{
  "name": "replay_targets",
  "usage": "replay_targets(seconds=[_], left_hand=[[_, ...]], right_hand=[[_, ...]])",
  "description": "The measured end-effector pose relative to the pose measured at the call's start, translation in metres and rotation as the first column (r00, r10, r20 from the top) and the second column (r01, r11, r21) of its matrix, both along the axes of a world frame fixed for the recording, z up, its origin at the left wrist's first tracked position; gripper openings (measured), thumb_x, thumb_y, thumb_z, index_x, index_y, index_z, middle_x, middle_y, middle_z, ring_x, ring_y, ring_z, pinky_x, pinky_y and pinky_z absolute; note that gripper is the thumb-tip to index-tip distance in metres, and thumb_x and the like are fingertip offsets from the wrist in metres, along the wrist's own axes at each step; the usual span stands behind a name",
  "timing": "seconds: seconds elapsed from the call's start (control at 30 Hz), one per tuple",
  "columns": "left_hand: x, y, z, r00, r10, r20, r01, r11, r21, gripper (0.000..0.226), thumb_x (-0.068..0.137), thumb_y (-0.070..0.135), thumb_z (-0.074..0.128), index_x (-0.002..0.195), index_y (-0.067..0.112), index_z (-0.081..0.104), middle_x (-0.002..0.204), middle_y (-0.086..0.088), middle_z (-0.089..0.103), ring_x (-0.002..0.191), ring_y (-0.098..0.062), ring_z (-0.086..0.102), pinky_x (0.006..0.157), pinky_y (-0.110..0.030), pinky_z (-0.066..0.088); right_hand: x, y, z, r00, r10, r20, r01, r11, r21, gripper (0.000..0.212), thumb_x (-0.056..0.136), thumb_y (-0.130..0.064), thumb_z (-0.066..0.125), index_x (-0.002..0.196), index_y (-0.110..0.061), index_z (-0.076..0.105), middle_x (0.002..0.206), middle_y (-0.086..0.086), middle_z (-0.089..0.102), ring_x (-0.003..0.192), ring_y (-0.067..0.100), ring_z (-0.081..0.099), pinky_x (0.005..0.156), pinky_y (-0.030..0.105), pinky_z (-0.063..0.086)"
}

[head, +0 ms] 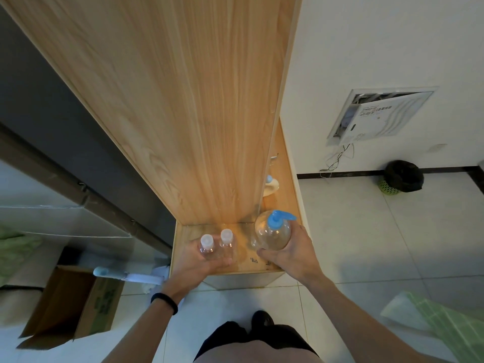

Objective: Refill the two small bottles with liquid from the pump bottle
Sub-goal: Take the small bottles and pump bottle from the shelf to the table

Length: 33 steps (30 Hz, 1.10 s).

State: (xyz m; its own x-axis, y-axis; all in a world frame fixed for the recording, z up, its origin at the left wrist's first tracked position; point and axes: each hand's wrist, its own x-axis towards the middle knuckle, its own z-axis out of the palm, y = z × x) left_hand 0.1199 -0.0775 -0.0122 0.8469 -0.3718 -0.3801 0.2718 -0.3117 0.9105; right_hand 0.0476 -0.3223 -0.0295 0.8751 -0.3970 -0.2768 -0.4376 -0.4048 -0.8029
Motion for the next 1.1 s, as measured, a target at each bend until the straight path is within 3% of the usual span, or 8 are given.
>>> replay_targets(seconds=[0.17,0.27,0.4,0.5,0.7,0.87,0.97,1.1], left_hand=[[-0.012,-0.003,0.011,0.999,0.024,-0.024,-0.025,0.999,-0.049,0.034,0.071,0.019,0.094,0.102,0.028,0.085,0.113,0.002,0.082,0.105,-0.017,0.078,0.090,-0.032,0.064],[-0.023,-0.006,0.013,0.998,0.029,-0.047,-0.034,0.995,-0.096,0.030,0.081,0.004,0.087,0.106,0.021,0.085,0.127,0.006,0.077,0.112,-0.012,0.075,0.089,-0.023,0.061],[-0.036,-0.015,0.014,0.995,-0.011,-0.099,-0.005,0.988,-0.152,0.037,0.083,-0.002,0.082,0.119,0.005,0.075,0.116,-0.002,0.082,0.112,-0.015,0.076,0.085,-0.016,0.059],[-0.041,-0.024,0.017,0.988,-0.087,-0.130,0.063,0.981,-0.182,0.039,0.084,-0.003,0.081,0.121,0.007,0.072,0.115,-0.007,0.082,0.113,-0.018,0.076,0.090,-0.022,0.061],[-0.046,-0.039,0.019,0.955,-0.213,-0.208,0.174,0.966,-0.192,0.067,0.066,0.030,0.096,0.127,0.016,0.070,0.117,-0.004,0.082,0.111,-0.019,0.078,0.090,-0.027,0.061],[-0.045,-0.044,0.008,0.884,-0.357,-0.302,0.307,0.930,-0.201,0.042,0.084,0.008,0.088,0.123,0.018,0.075,0.118,-0.012,0.080,0.113,-0.028,0.077,0.097,-0.039,0.059],[-0.046,-0.043,0.005,0.813,-0.462,-0.353,0.403,0.886,-0.232,0.044,0.082,0.004,0.086,0.123,0.013,0.074,0.119,-0.014,0.080,0.114,-0.030,0.076,0.099,-0.044,0.060],[-0.047,-0.035,0.002,0.702,-0.580,-0.413,0.519,0.814,-0.261,0.056,0.074,0.010,0.084,0.127,0.006,0.068,0.119,-0.014,0.080,0.111,-0.027,0.078,0.090,-0.037,0.065]], right_hand=[[-0.013,-0.001,0.008,0.999,-0.015,0.031,0.011,0.992,0.123,0.076,0.056,-0.050,0.095,0.118,-0.052,0.051,0.104,-0.027,0.072,0.100,-0.014,0.066,0.075,0.011,0.049],[-0.033,-0.003,0.013,0.995,-0.071,0.072,0.050,0.963,0.265,0.071,0.059,-0.038,0.095,0.121,-0.044,0.062,0.108,-0.026,0.076,0.100,-0.002,0.074,0.079,0.014,0.056],[-0.061,-0.006,0.023,0.986,-0.139,0.088,0.089,0.901,0.426,0.069,0.062,-0.029,0.096,0.126,-0.030,0.068,0.112,-0.006,0.080,0.105,0.014,0.079,0.085,0.025,0.063],[-0.085,-0.007,0.032,0.980,-0.191,0.063,0.132,0.845,0.519,0.078,0.058,-0.047,0.095,0.130,-0.030,0.070,0.115,-0.005,0.082,0.108,0.013,0.079,0.083,0.025,0.063],[-0.135,0.001,0.031,0.949,-0.313,0.032,0.237,0.777,0.583,0.059,0.073,-0.052,0.078,0.132,-0.051,0.070,0.125,-0.006,0.080,0.117,0.014,0.077,0.097,0.036,0.062],[-0.179,0.024,0.010,0.856,-0.516,-0.001,0.386,0.639,0.665,0.074,0.079,-0.051,0.082,0.149,-0.047,0.059,0.131,-0.004,0.078,0.119,0.022,0.078,0.089,0.043,0.067],[-0.203,0.054,0.000,0.758,-0.652,-0.025,0.486,0.538,0.689,0.092,0.071,-0.066,0.092,0.153,-0.046,0.056,0.136,-0.002,0.077,0.120,0.027,0.078,0.091,0.052,0.066],[-0.224,0.109,-0.005,0.587,-0.808,-0.054,0.610,0.397,0.686,0.092,0.059,-0.066,0.097,0.142,-0.044,0.066,0.129,0.008,0.081,0.116,0.033,0.080,0.098,0.059,0.063]])
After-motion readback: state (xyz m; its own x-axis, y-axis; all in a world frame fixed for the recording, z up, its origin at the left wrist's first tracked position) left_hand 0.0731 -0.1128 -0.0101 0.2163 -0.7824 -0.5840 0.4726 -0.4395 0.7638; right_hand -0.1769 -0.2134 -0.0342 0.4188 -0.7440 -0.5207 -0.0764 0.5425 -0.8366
